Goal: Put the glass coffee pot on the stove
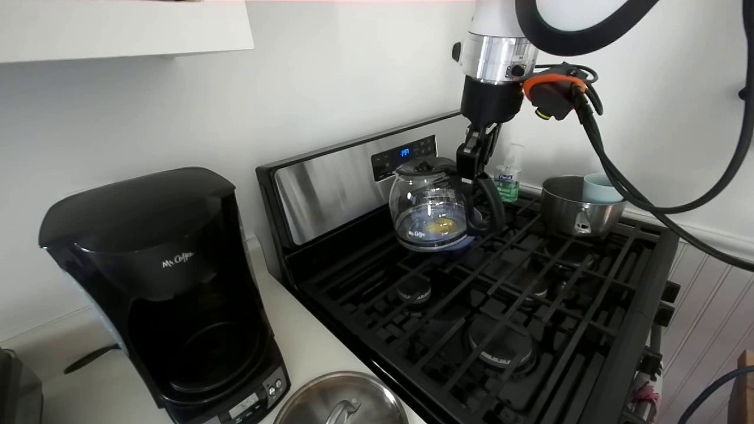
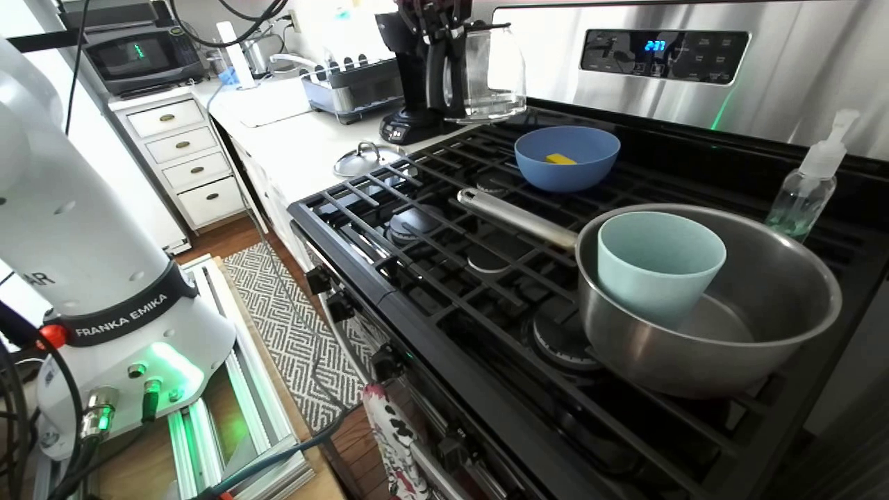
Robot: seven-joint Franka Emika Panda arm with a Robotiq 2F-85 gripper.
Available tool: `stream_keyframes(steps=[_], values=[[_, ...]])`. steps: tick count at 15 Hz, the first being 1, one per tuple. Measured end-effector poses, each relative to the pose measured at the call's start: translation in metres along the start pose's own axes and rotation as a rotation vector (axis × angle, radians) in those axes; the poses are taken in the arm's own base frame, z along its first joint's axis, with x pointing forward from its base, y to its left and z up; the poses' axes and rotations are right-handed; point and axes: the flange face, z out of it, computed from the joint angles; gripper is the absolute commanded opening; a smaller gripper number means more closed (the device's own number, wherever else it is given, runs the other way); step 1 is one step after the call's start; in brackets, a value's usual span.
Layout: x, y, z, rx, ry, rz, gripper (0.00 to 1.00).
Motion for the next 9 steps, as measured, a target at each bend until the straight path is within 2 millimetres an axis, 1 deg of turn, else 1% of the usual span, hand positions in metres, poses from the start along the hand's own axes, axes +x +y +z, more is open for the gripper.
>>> stream_keyframes(steps=[5, 9], values=[[0.0, -0.034, 0.004, -0.017, -0.01, -0.087, 0.08], [-0.004, -0.054, 0.012, -0.018, -0.024, -0.131, 0.08]])
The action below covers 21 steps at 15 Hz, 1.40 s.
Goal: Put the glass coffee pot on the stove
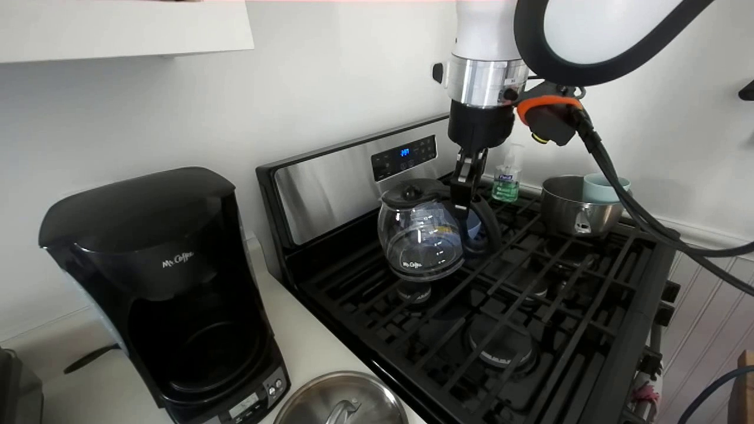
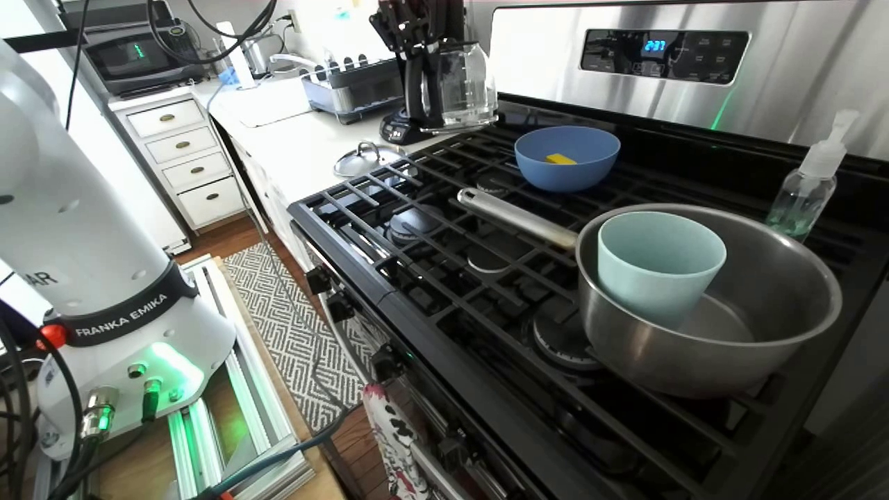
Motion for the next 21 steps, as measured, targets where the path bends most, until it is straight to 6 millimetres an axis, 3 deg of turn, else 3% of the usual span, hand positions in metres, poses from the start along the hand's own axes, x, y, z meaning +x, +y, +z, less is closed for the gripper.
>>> stream_keyframes(steps=[11, 21], values=[[-0.011, -0.037, 0.025, 0.016, 0.0, -0.074, 0.08], [-0.005, -0.05, 0.043, 0.092, 0.053, -0.142, 0.08]])
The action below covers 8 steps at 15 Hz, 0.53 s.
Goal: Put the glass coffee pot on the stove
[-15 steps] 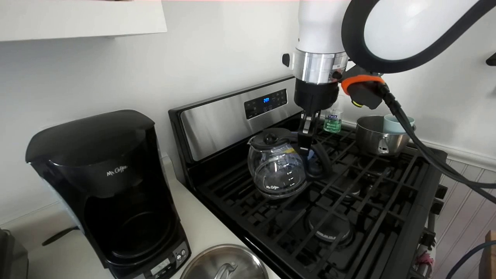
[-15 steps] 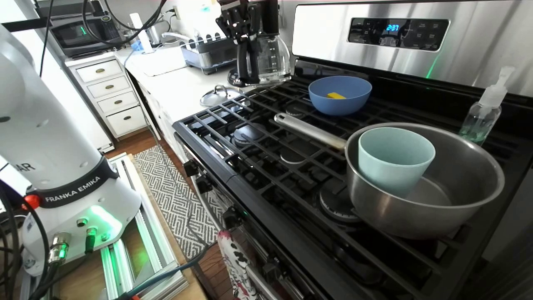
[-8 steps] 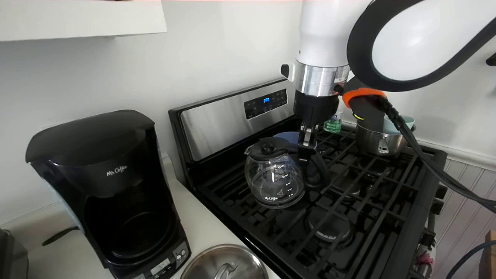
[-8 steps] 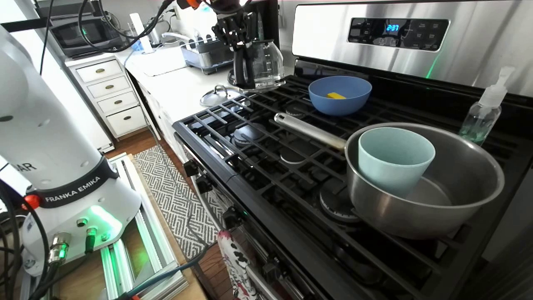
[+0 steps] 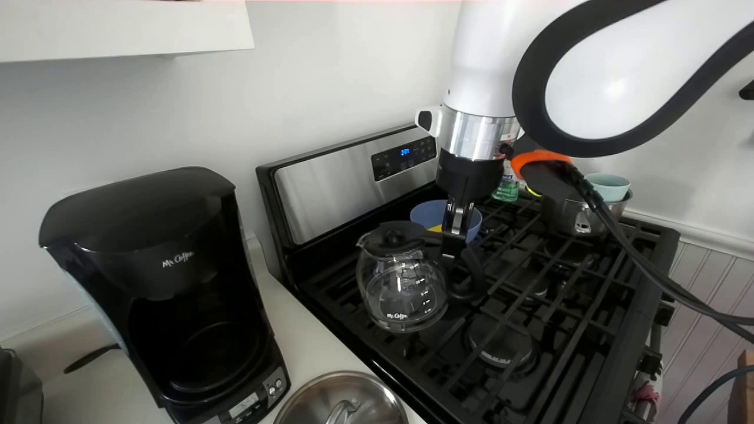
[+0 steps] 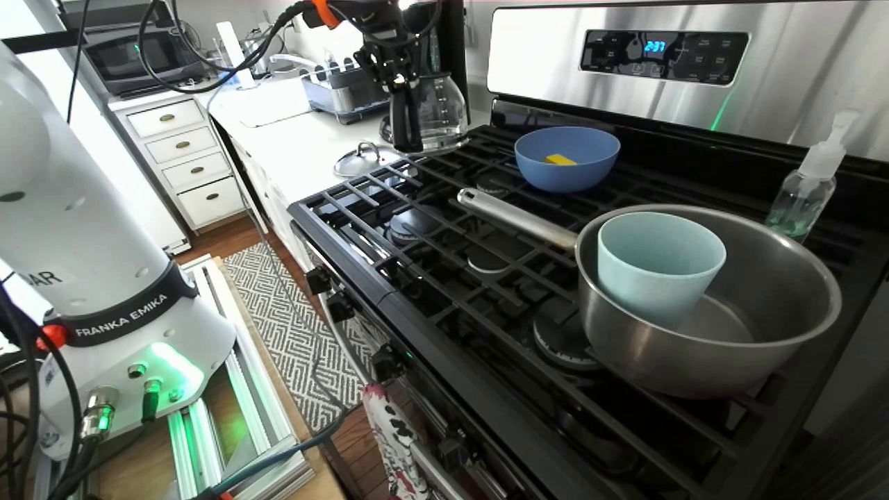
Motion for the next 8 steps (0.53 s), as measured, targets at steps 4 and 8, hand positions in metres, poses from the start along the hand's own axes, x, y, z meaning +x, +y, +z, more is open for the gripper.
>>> stream_keyframes(steps=[4, 8], values=[[0.003, 0.001, 0.01, 0.042, 0.018, -0.006, 0.08], [0.004, 0.005, 0.016, 0.054, 0.032, 0.0, 0.08]])
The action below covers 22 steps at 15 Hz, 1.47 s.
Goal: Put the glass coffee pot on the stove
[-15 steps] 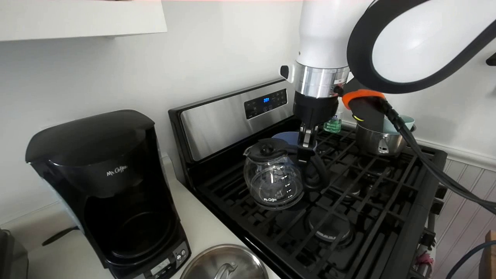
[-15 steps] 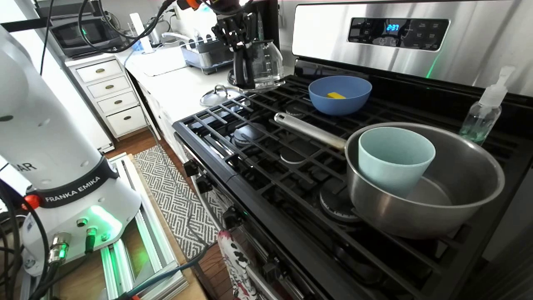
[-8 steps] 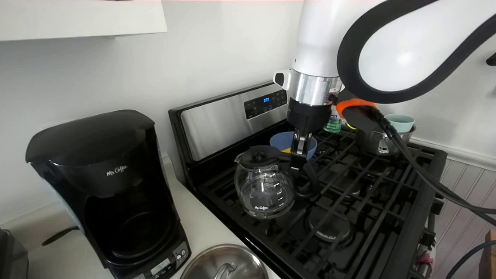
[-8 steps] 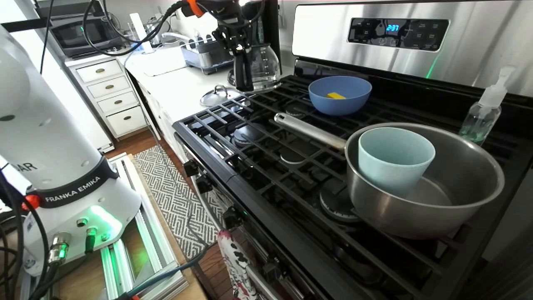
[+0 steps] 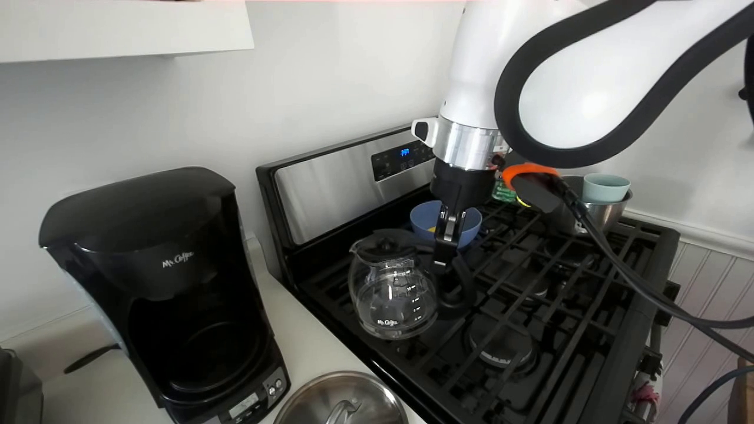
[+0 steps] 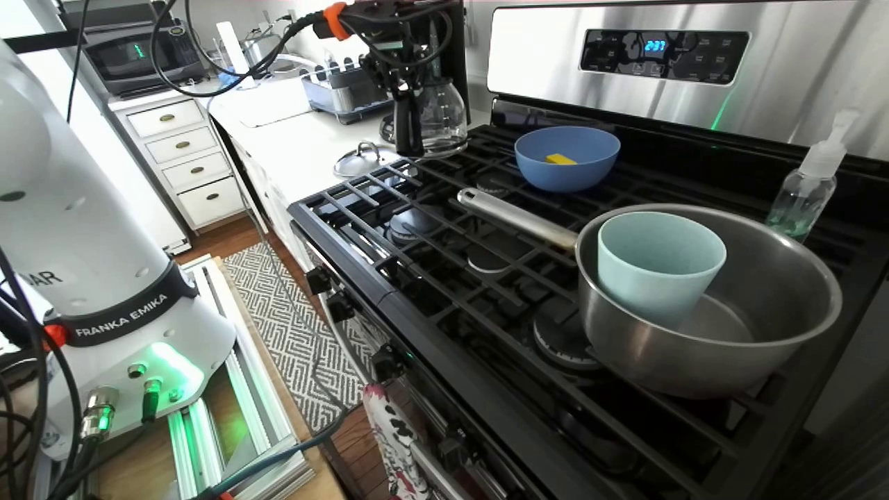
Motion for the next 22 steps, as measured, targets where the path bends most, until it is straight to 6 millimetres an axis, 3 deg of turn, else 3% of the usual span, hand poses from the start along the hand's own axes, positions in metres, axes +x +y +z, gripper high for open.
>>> stream_keyframes(steps=[20, 21, 22], values=[[-0.005, 0.021, 0.015, -0.002, 0.027, 0.049, 0.08], [-0.005, 0.022, 0.015, -0.001, 0.027, 0.05, 0.58], [-0.005, 0.022, 0.015, -0.001, 0.027, 0.051, 0.59]])
